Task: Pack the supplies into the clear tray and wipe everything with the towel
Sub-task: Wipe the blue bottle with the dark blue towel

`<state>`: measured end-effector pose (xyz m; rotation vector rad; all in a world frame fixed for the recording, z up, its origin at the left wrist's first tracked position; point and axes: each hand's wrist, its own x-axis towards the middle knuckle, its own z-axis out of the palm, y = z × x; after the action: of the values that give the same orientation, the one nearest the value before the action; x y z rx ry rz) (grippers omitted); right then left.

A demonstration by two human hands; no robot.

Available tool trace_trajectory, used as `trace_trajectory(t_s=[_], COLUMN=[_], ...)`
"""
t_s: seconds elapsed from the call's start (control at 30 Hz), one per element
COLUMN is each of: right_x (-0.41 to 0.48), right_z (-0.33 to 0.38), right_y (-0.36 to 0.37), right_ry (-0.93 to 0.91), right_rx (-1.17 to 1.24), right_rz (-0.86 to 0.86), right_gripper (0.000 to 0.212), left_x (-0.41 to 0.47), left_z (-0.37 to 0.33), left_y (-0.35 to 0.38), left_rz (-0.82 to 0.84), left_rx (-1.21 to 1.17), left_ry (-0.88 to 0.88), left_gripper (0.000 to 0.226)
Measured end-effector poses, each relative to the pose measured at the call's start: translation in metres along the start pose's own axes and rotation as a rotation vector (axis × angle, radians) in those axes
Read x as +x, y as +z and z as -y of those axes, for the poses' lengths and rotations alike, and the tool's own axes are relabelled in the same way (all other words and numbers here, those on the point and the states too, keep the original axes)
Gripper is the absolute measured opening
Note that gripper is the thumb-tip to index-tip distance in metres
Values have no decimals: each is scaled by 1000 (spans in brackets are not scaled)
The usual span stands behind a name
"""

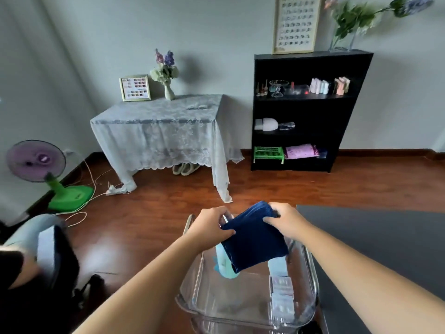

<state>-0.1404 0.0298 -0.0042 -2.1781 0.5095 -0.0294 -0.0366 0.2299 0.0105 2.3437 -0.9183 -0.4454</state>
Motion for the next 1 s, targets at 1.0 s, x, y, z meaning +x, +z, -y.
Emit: trace_trajectory(t_s=[1.0], right_x=[27], right_z=[-2], right_y=[91], right_ry=[-108], right_rx=[100], right_rz=[-282], right_gripper=[15], left_x=[27], left_z=[40], left_y=[17], left_rz=[-151], left_rx=[51], left_ry=[171], left_gripper=[43])
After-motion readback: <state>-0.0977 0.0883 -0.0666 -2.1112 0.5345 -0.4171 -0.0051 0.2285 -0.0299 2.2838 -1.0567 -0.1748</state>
